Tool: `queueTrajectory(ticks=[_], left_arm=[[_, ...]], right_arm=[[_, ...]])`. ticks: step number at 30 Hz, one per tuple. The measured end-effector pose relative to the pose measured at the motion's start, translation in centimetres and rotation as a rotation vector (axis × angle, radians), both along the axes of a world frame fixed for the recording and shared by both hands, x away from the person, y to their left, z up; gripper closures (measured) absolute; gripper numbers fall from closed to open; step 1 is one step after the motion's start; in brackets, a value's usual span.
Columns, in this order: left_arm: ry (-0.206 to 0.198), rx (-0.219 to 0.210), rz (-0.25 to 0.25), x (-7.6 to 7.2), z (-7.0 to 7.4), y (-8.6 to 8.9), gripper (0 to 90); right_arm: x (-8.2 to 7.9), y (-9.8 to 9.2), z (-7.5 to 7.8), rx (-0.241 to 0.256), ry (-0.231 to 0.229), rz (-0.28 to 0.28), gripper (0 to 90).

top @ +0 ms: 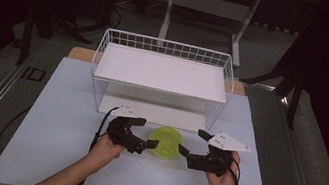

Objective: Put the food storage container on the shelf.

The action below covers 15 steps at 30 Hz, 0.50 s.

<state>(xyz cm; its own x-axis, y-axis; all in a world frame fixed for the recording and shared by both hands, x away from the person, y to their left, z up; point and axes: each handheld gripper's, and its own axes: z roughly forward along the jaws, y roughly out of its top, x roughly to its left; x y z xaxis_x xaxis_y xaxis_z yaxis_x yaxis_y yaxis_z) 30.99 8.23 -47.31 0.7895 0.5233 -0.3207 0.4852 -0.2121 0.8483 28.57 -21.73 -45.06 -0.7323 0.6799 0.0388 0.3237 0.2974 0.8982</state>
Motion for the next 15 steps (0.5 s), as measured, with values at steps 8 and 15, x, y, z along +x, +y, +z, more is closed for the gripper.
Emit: queueTrajectory(ticks=[8,15], left_arm=[[0.058,0.029,0.016,0.7,-1.4,0.0,2.2],[0.125,-0.006,0.038,1.4,-2.5,0.1,15.6]], right_arm=[[1.6,0.0,-1.6,0.026,0.107,-0.083,11.4],[2.3,0.7,-2.5,-0.009,0.179,-0.084,23.5]])
